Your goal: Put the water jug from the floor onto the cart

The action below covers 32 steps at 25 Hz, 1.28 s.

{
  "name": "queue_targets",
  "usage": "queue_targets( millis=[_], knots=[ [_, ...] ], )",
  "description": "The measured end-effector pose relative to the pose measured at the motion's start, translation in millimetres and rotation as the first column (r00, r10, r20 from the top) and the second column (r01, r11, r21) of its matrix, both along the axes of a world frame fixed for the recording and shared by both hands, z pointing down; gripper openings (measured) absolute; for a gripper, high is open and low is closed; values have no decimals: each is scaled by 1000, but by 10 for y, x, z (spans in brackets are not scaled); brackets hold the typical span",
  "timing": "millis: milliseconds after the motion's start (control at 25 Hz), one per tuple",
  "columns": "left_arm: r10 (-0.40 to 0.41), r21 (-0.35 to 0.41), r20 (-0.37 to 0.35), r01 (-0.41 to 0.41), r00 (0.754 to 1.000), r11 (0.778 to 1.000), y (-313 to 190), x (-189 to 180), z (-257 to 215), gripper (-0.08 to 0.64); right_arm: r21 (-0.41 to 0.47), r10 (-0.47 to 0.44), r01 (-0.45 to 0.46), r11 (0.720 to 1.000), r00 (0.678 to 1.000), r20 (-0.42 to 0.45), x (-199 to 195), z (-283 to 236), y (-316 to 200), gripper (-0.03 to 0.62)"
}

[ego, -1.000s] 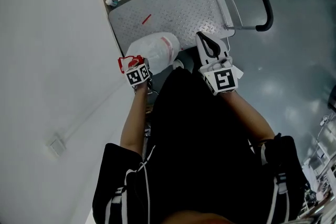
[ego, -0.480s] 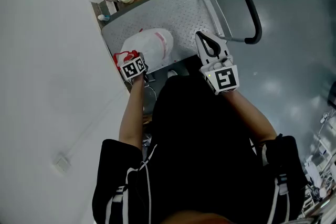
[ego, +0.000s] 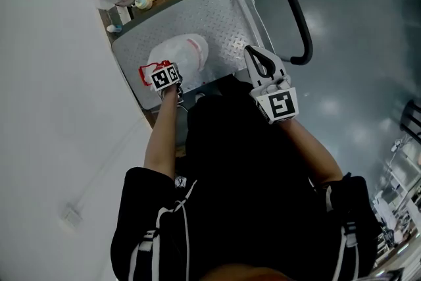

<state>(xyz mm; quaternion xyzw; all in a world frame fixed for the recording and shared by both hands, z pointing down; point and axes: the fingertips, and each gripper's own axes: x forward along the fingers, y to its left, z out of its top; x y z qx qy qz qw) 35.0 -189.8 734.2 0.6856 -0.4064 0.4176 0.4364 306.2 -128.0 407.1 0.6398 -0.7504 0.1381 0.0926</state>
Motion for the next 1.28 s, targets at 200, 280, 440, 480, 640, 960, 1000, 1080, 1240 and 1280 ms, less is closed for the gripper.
queue_targets(
  millis=[200, 280, 440, 480, 640, 960, 1000, 1080, 1240, 1280],
  knots=[
    [47, 1, -53, -47, 997, 999, 94, 331, 178, 23, 8, 30, -30, 1000, 1000, -10, 134, 158, 188, 18],
    [70, -28, -69, -72, 995, 997, 185, 452, 220, 23, 15, 41, -41, 999, 999, -3, 185, 186, 242, 18],
    [69, -88, -116, -79, 991, 993, 272, 713, 277, 23, -2, 60, -60, 998, 998, 3, 275, 226, 262, 18],
    [73, -95, -129, -86, 989, 992, 282, 768, 292, 23, -6, 62, -62, 998, 998, 0, 277, 231, 269, 18],
    [103, -91, -235, -128, 967, 988, 331, 982, 302, 23, -16, 71, -71, 997, 997, -13, 244, 233, 320, 18],
    [140, -51, -285, -161, 948, 986, 336, 1090, 295, 25, -56, 55, -54, 997, 999, -1, 240, 307, 405, 18],
    [149, -36, -285, -166, 947, 986, 328, 1098, 272, 25, -56, 54, -54, 997, 999, -2, 246, 307, 392, 18],
    [152, -15, -295, -163, 943, 986, 328, 1101, 215, 29, -53, 49, -49, 997, 999, -2, 244, 281, 358, 18],
    [139, 22, -326, -140, 935, 990, 276, 1115, 82, 72, -48, 19, -19, 999, 1000, 7, 182, 263, 283, 18],
    [144, 38, -327, -139, 934, 990, 256, 1121, 45, 75, -47, 9, -8, 999, 1000, 8, 159, 278, 269, 18]
  ],
)
